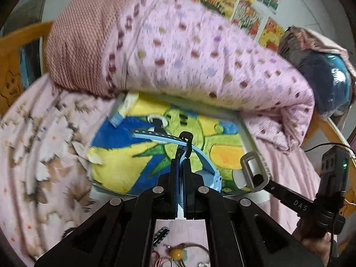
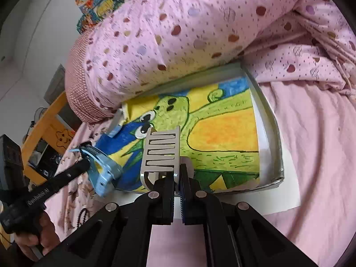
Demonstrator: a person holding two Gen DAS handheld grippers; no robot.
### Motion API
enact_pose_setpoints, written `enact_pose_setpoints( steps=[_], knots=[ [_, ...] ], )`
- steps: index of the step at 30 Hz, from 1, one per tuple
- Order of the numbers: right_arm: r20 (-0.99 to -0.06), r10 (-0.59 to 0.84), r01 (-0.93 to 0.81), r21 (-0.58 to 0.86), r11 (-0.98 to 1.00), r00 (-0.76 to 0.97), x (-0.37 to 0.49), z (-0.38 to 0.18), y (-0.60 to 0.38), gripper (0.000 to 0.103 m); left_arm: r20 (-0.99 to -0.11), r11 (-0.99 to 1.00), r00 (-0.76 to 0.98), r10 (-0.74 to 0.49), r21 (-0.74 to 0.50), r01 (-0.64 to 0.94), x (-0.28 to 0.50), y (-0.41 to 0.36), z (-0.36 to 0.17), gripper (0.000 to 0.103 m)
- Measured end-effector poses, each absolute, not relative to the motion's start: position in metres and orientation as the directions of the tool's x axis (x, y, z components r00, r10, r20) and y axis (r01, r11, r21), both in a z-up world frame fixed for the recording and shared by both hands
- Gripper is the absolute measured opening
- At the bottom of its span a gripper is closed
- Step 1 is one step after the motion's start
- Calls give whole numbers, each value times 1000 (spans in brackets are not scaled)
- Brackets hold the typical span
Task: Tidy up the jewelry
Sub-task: 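Carry both watches into the grey tray and open both tools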
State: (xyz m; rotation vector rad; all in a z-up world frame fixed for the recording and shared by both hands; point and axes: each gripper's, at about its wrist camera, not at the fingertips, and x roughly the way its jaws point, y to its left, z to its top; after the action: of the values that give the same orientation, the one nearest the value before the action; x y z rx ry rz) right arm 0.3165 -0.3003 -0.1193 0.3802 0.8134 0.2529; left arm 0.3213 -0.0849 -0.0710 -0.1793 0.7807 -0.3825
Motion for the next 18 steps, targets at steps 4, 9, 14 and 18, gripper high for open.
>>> enact_pose_setpoints(
  steps=[4, 9, 14, 18],
  knots=[
    [-702, 338, -48, 398, 916, 627, 325, -134, -297, 7, -677, 920, 624, -391, -301, 250, 333, -83, -92, 1],
    [-705, 323, -41, 385, 922, 632, 324, -133, -297, 16, -705, 922, 596, -385, -318, 220, 349, -76, -96, 1],
    [-695, 289, -48, 345, 937, 659, 319, -122, -294, 45, -733, 929, 571, -369, -313, 198, 352, -73, -100, 16],
    [-652, 273, -41, 347, 937, 707, 309, -106, -298, 62, -731, 937, 587, -347, -293, 189, 346, -73, -95, 48]
  ],
)
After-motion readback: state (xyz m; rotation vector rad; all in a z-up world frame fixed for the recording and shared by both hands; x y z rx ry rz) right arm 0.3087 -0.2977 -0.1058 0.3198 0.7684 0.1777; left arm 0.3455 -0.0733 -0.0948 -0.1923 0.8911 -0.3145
